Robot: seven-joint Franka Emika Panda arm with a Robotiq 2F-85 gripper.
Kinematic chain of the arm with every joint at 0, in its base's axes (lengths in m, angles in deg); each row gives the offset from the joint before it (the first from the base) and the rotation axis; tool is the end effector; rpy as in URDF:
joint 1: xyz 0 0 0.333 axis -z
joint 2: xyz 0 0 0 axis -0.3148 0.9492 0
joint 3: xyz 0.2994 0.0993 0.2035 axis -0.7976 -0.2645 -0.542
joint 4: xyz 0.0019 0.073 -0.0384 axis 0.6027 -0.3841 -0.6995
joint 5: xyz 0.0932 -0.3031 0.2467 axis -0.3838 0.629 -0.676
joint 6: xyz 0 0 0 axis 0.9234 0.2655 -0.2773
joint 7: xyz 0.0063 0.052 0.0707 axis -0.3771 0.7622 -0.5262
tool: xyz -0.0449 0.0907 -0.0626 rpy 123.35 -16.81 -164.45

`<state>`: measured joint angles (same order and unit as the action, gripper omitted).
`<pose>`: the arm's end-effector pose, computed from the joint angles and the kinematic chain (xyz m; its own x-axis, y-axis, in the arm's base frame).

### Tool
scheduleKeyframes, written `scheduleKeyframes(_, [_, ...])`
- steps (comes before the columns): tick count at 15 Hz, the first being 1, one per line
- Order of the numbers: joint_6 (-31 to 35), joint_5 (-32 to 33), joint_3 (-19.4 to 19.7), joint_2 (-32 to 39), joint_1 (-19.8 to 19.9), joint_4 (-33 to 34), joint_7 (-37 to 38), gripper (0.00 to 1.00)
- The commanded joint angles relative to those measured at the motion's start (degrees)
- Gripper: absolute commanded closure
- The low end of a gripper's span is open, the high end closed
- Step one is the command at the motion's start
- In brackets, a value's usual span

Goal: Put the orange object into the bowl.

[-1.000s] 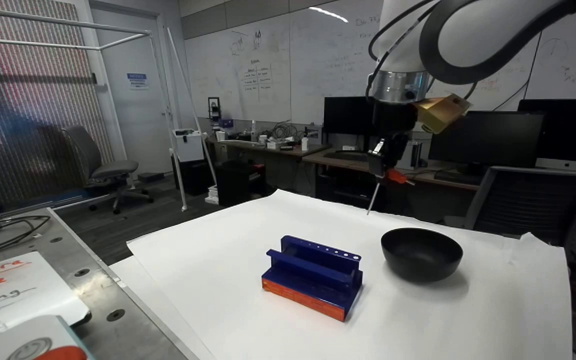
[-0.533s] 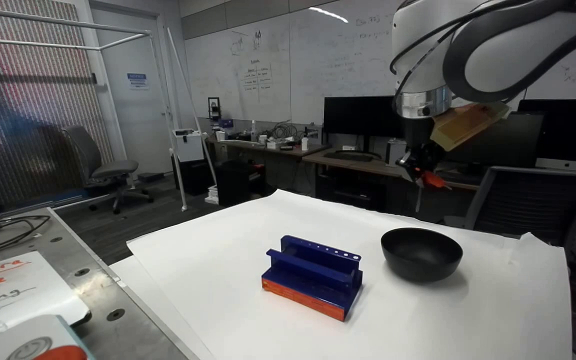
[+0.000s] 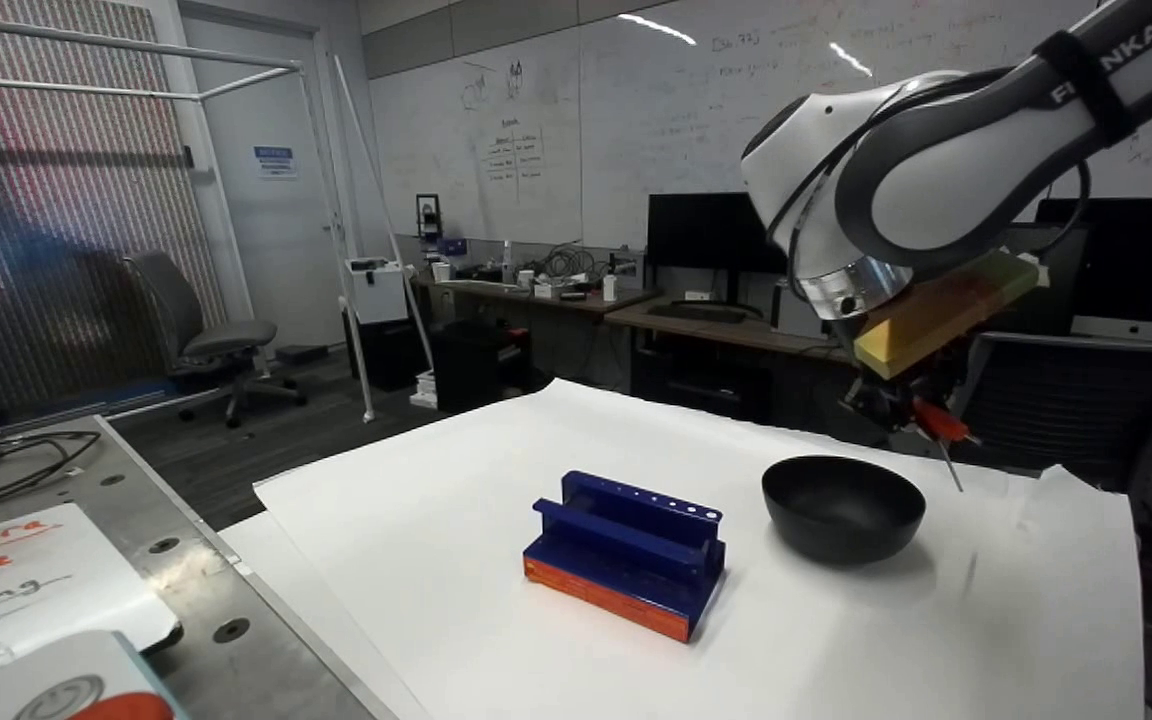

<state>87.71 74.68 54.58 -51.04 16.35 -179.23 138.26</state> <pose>0.5224 -0.0100 0.3965 0.8074 -0.5885 -0.0424 -0.4640 -0.6777 0.5704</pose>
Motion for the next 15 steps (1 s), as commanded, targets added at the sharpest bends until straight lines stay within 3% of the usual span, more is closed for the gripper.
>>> scheduleKeyframes(1, [-5.7,-4.5,0.4,4.1,-1.2,5.4,5.7,0.91])
scheduleKeyframes(8, [-10.7,-1.7,0.7,2.4,-3.0,9.1,16.0,0.91])
scheduleKeyframes(10, [-12.8,-2.1,0.3,1.8,-3.3,10.5,16.7,0.91])
scheduleKeyframes(15, [-10.1,-4.1,-0.8,3.1,-4.1,13.8,16.0,0.91])
